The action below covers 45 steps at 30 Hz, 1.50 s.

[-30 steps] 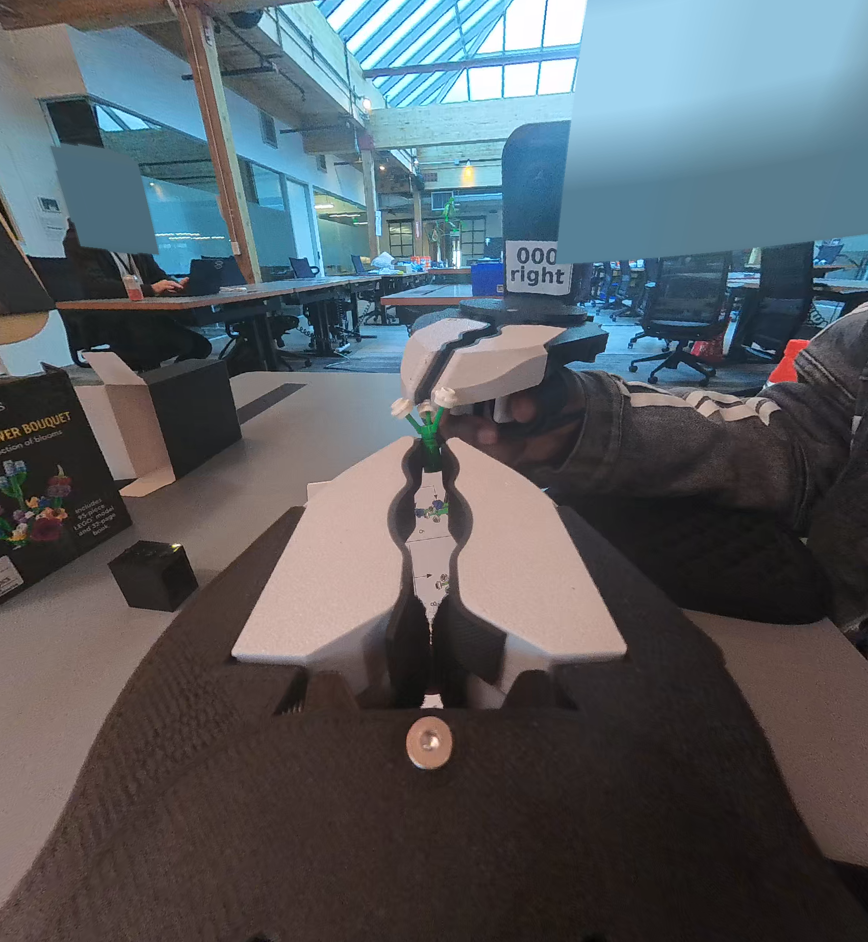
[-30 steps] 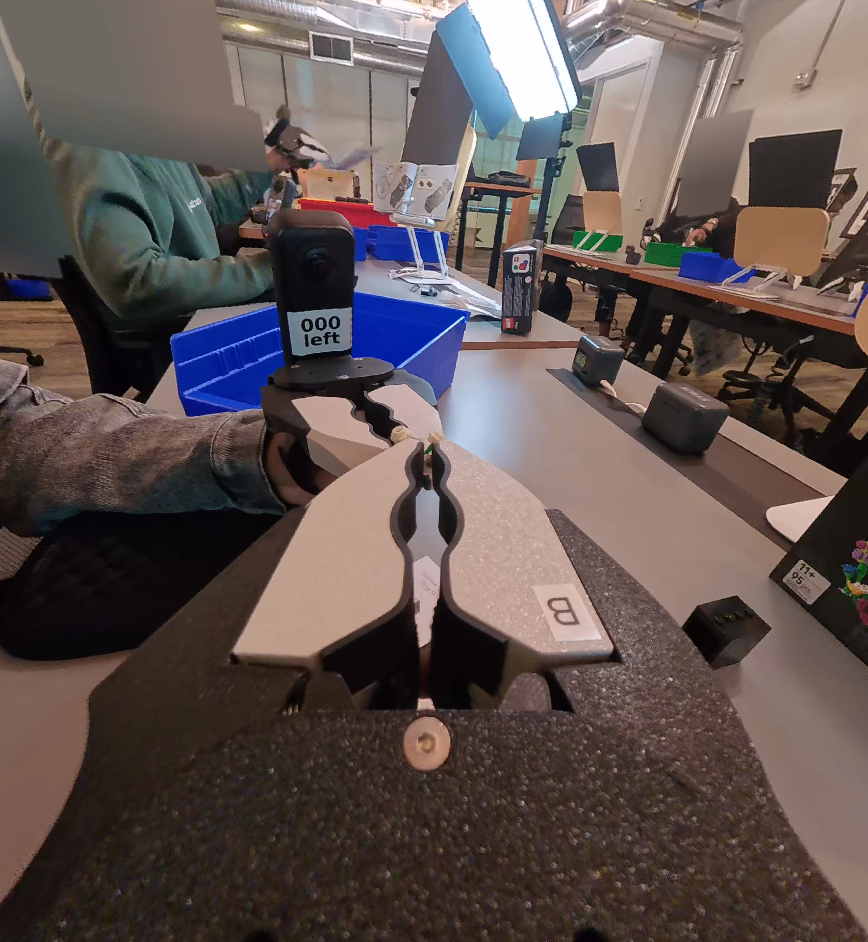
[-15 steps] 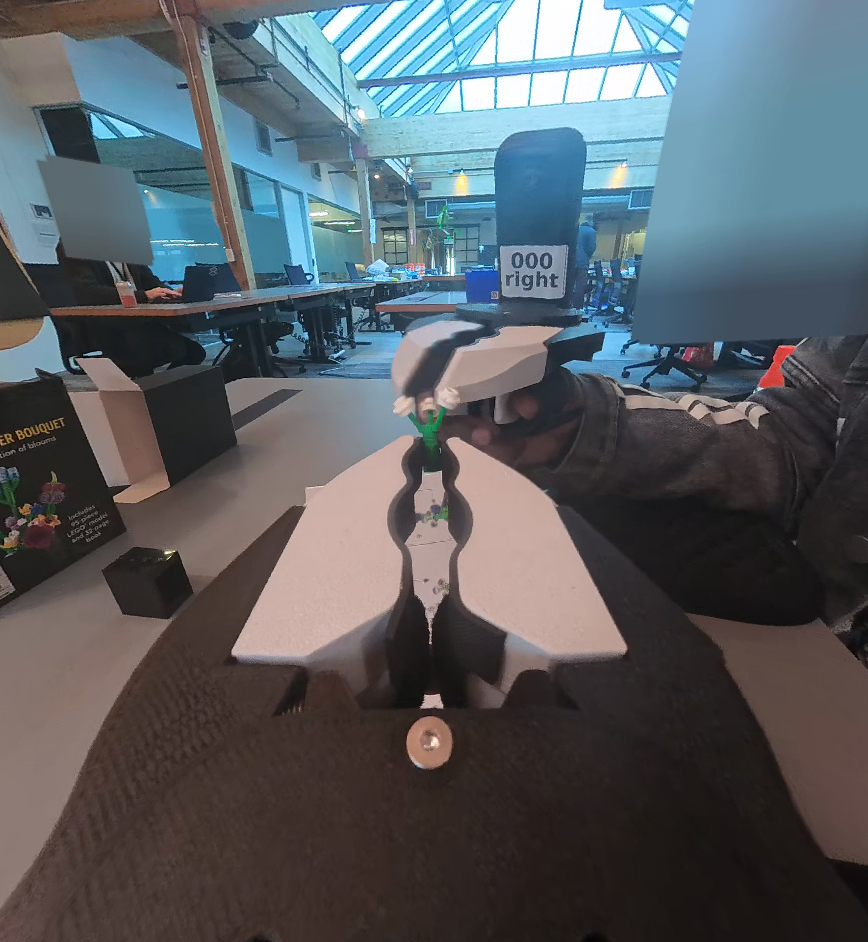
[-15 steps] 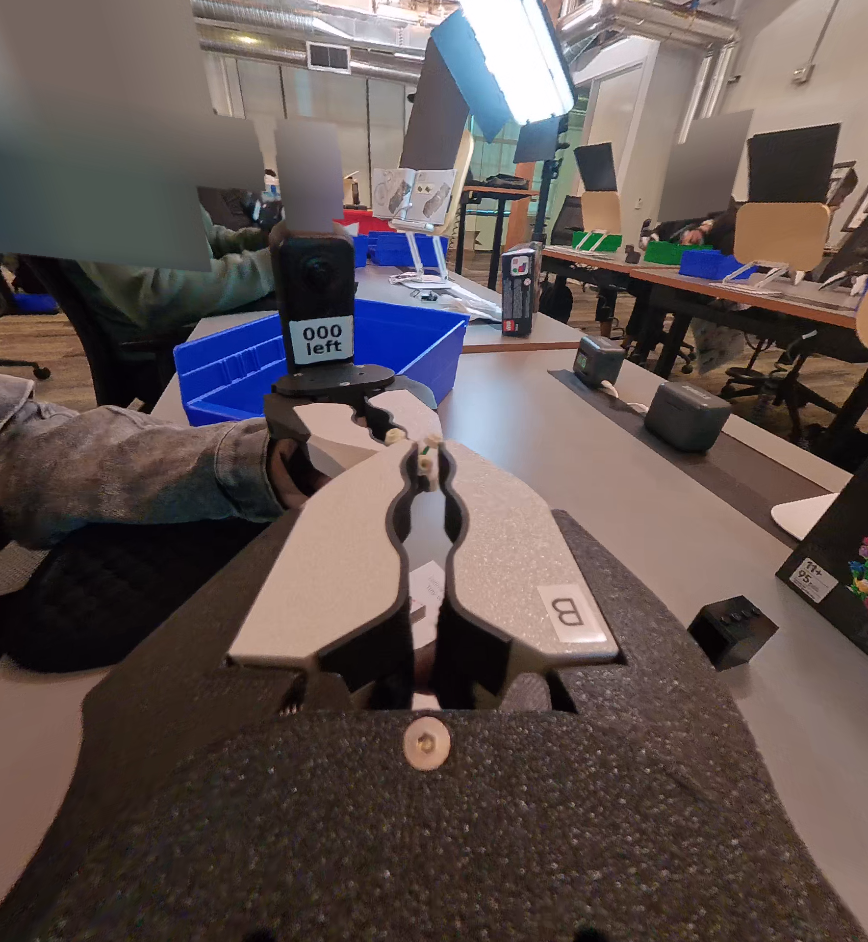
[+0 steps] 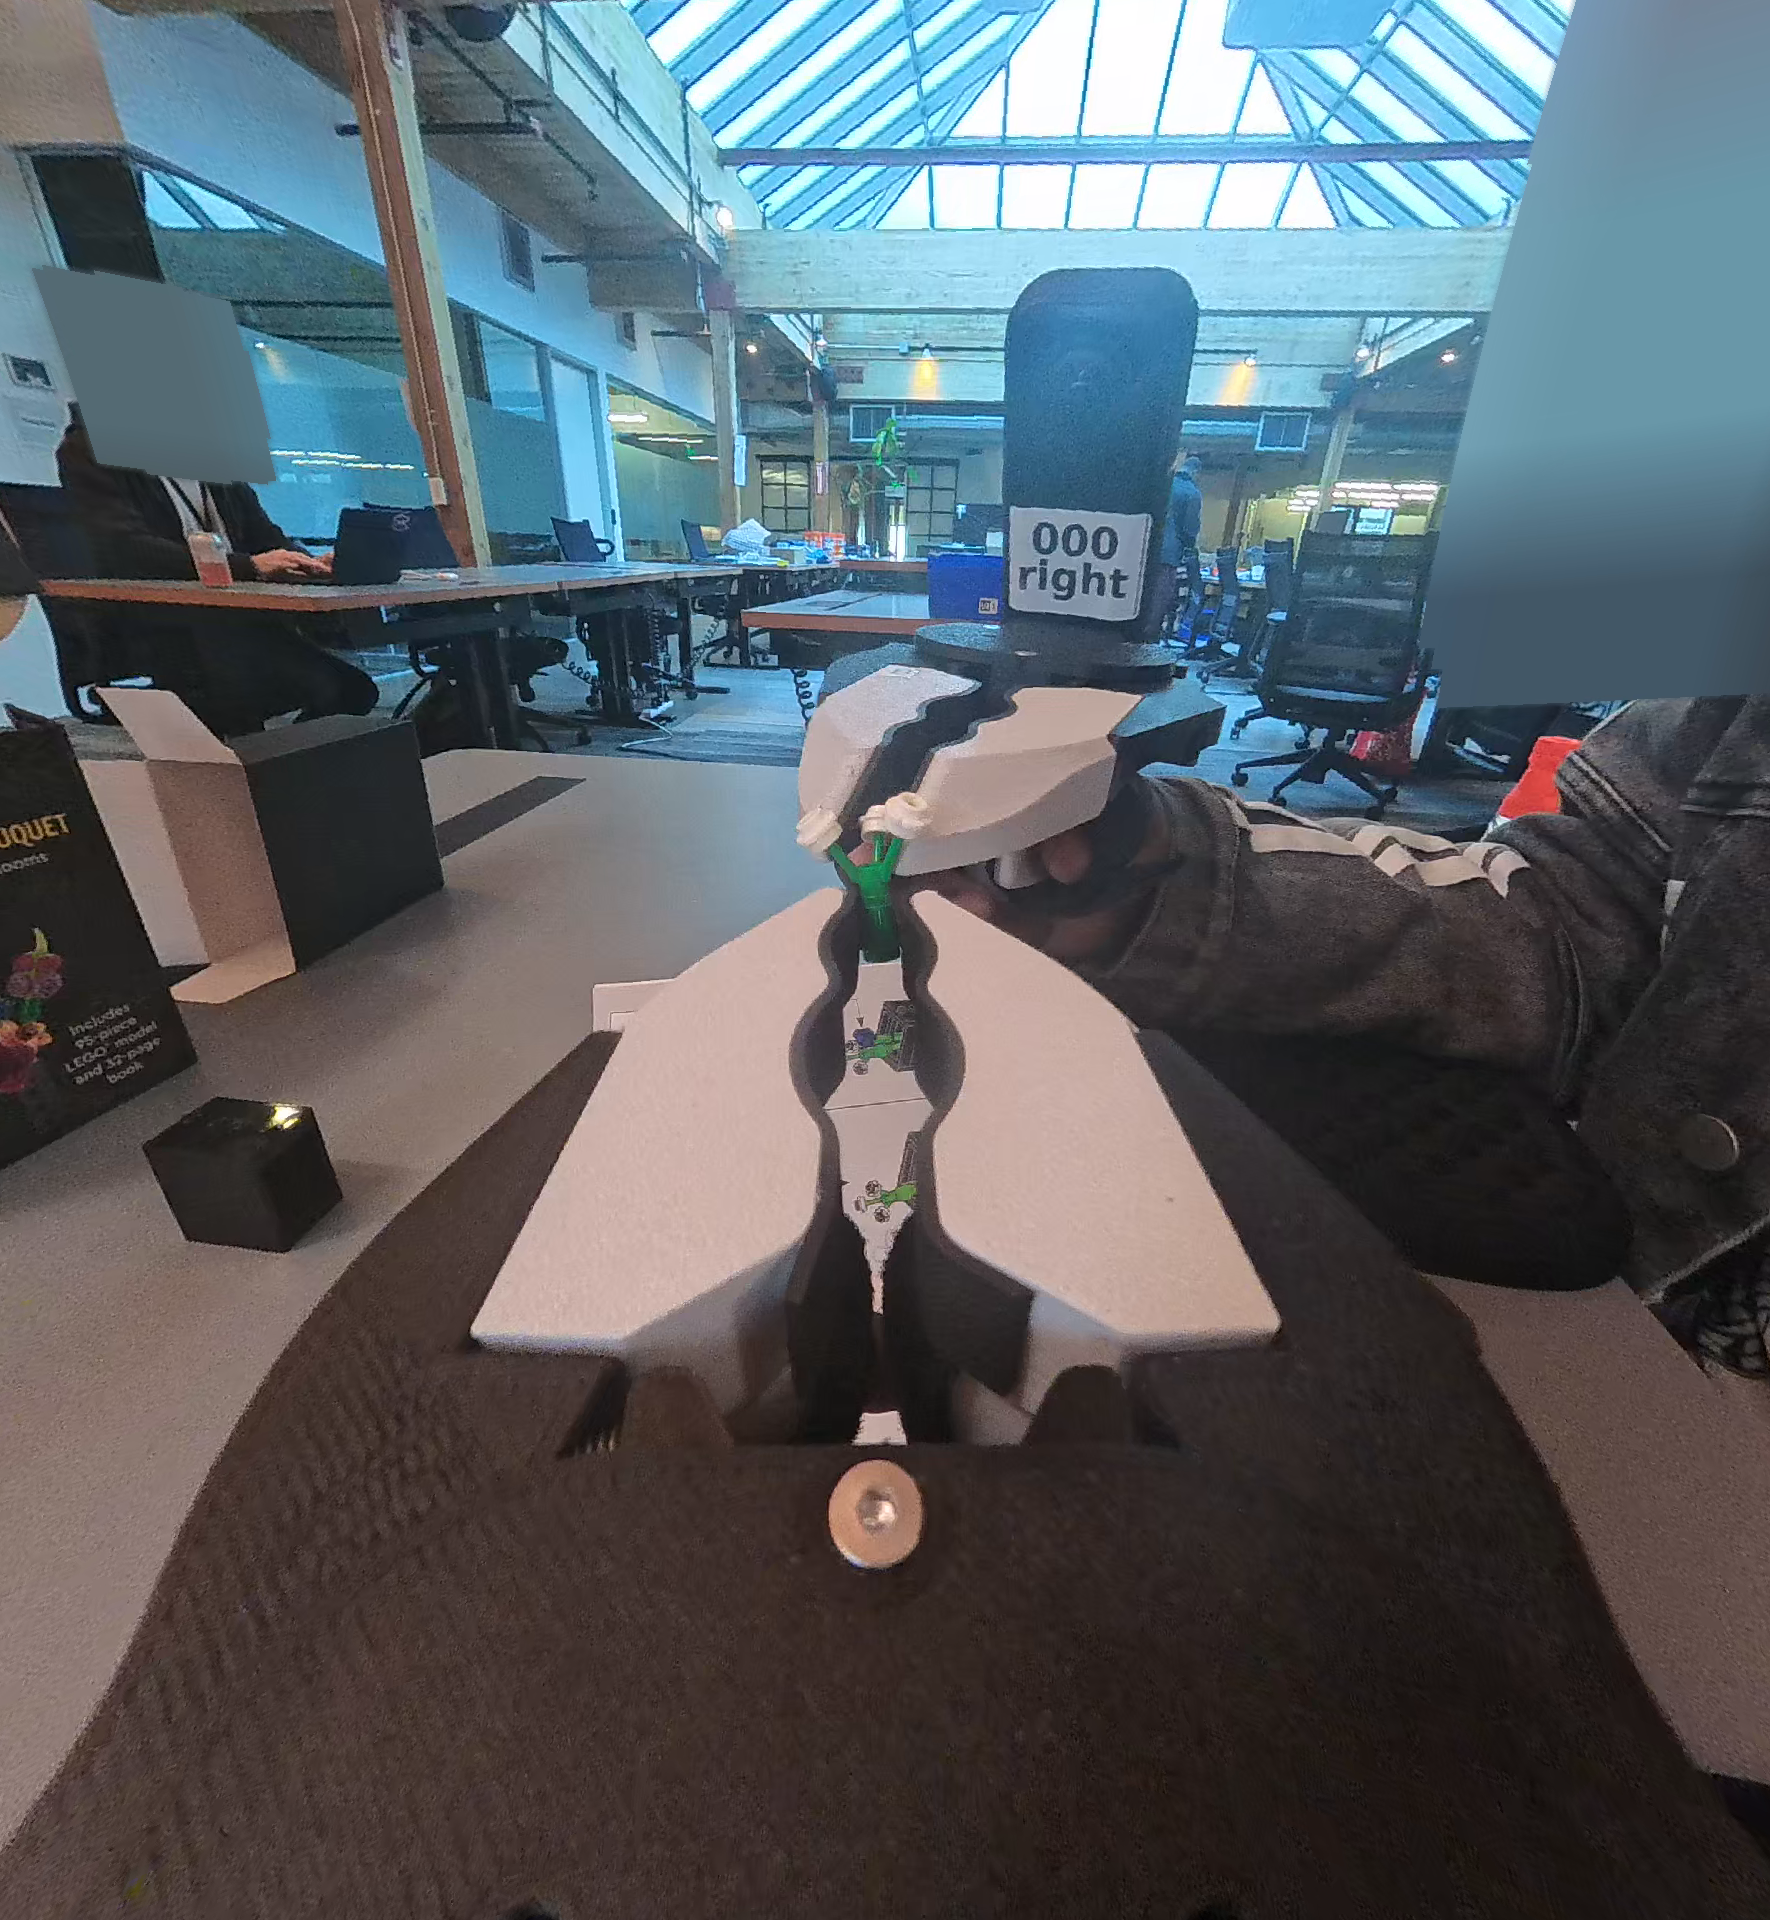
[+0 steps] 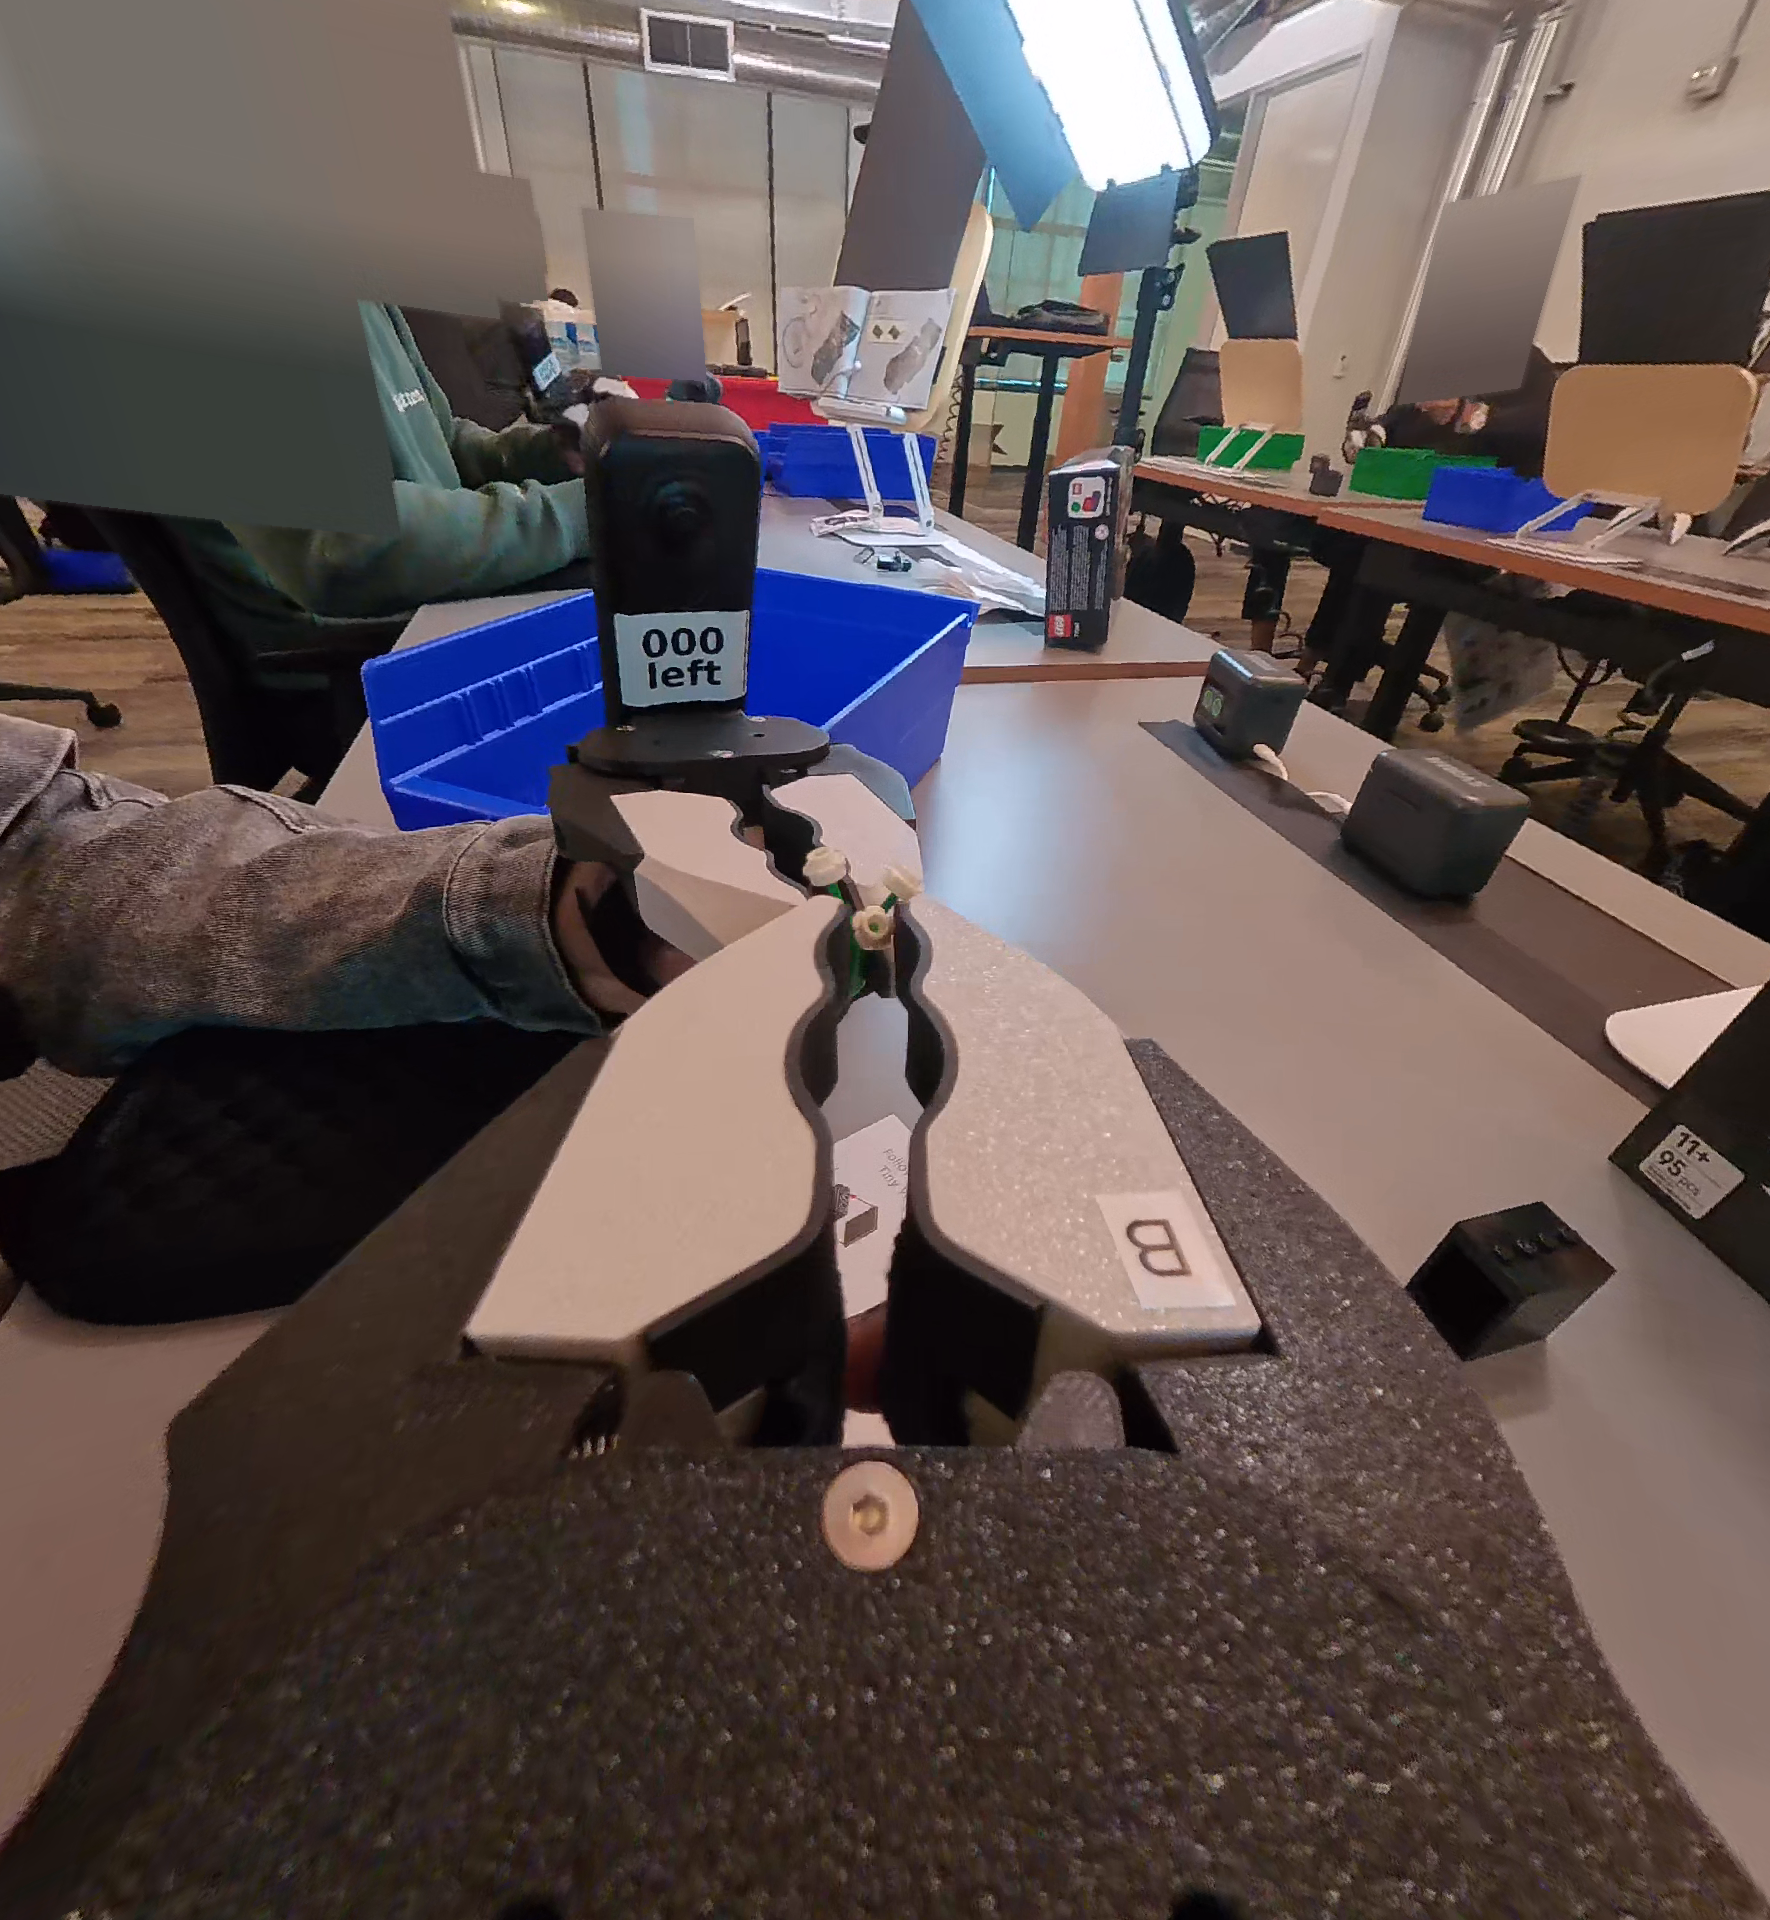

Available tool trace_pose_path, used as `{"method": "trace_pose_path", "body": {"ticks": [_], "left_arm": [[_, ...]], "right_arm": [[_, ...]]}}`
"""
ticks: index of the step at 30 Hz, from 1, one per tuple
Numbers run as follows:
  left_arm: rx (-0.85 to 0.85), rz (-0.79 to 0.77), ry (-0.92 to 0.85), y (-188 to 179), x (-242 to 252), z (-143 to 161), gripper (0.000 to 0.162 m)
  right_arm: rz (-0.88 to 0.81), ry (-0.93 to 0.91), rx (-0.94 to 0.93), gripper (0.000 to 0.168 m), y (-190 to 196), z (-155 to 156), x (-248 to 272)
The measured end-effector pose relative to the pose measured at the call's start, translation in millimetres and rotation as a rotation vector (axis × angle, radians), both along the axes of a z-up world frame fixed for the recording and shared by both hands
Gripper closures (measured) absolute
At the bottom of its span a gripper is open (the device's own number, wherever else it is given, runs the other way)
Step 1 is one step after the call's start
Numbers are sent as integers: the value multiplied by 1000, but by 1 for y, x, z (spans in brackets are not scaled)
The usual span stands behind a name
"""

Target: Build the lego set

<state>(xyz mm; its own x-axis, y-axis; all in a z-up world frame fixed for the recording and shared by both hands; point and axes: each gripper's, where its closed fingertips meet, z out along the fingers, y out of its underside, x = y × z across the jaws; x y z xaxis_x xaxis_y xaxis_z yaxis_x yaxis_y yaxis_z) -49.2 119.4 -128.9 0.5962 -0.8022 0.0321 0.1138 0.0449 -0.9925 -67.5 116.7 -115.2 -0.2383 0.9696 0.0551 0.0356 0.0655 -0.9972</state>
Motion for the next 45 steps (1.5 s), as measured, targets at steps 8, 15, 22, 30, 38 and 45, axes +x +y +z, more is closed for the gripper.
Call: {"method": "trace_pose_path", "body": {"ticks": [8,15,22,30,38,45], "left_arm": [[-26,44,-12,7,-5,-2,142],[-12,115,70,13,-7,-10,133],[-59,255,140,27,-24,-21,131],[-98,286,138,31,-28,-25,131],[-110,274,135,32,-26,-27,131],[-109,270,139,32,-25,-27,131]], "right_arm": [[-16,4,-30,161,4,1,0],[-44,73,-235,161,27,17,10],[-322,31,-105,161,100,16,52],[-704,-283,41,161,212,-87,108],[-831,-389,-17,161,234,-107,120],[-868,-515,-50,161,240,-125,121]]}}
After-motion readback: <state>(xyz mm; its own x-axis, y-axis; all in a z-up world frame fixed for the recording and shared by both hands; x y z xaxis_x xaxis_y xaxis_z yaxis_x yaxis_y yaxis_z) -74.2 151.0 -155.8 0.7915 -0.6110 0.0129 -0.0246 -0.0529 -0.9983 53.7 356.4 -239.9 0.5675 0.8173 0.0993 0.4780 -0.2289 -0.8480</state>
